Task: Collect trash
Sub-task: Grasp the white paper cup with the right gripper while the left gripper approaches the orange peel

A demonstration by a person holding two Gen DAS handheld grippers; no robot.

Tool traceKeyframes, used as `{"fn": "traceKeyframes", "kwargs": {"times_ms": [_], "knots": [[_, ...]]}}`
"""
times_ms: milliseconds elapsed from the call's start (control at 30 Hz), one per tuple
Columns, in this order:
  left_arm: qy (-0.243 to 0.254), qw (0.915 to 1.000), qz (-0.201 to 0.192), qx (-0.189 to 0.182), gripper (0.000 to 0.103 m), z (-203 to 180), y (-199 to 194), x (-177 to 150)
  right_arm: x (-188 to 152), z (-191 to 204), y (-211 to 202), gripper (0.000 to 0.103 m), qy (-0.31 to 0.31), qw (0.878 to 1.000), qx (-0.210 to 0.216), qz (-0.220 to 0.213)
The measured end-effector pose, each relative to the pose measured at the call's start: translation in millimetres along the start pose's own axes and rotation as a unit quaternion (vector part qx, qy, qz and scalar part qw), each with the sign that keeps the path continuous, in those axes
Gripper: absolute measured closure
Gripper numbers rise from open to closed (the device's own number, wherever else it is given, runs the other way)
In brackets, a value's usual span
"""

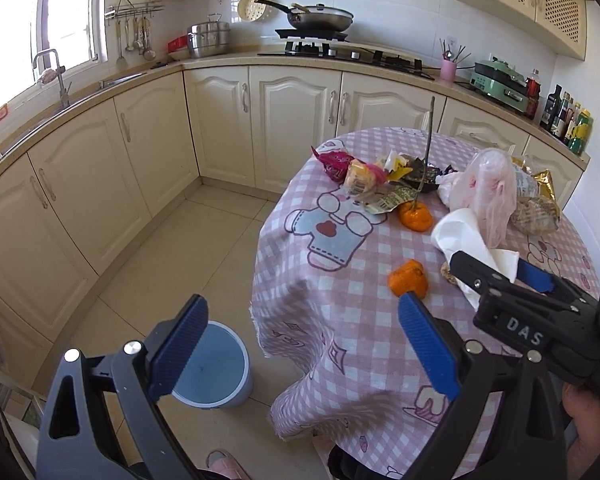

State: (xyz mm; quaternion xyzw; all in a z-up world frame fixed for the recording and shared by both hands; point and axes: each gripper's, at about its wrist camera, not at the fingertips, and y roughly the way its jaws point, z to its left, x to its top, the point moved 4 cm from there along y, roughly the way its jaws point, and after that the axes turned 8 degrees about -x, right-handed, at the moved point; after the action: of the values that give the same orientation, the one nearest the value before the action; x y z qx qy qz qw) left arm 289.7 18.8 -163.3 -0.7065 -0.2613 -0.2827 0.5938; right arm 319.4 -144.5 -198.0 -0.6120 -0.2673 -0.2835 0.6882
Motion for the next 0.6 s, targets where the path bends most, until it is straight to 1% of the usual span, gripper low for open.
{"fn": "traceKeyframes", "kwargs": {"times_ms": [33, 100, 133, 333, 500, 600], "knots": [[0.002, 1.0, 0.0, -0.001, 0.009, 0, 1, -1, -1, -1, 1, 0.04, -0.002, 1.0, -0.001, 0.003], [0.003, 1.0, 0.0, -0.005, 0.009, -1, 3, 0, -2, -1, 3, 0.048, -0.008, 1.0, 0.004, 0.006], [0.003, 1.0, 0.001, -0.008, 0.009, -1, 4, 0, -3, -2, 2, 0.05, -0.007, 1.0, 0.007, 0.007], [0.006, 0.9998, -0.004, -0.021, 0.009, -9, 12, 3, -2, -9, -7, 0.052, -0.01, 1.0, 0.009, -0.005], [0.014, 0.9997, -0.003, -0.022, 0.009, -16, 18, 5, 1, -16, -18, 0.052, -0.003, 1.0, 0.021, -0.022], [0.015, 0.9996, -0.004, -0.025, 0.009, -17, 22, 5, 4, -21, -19, 0.052, 0.001, 0.999, 0.018, -0.031]]}}
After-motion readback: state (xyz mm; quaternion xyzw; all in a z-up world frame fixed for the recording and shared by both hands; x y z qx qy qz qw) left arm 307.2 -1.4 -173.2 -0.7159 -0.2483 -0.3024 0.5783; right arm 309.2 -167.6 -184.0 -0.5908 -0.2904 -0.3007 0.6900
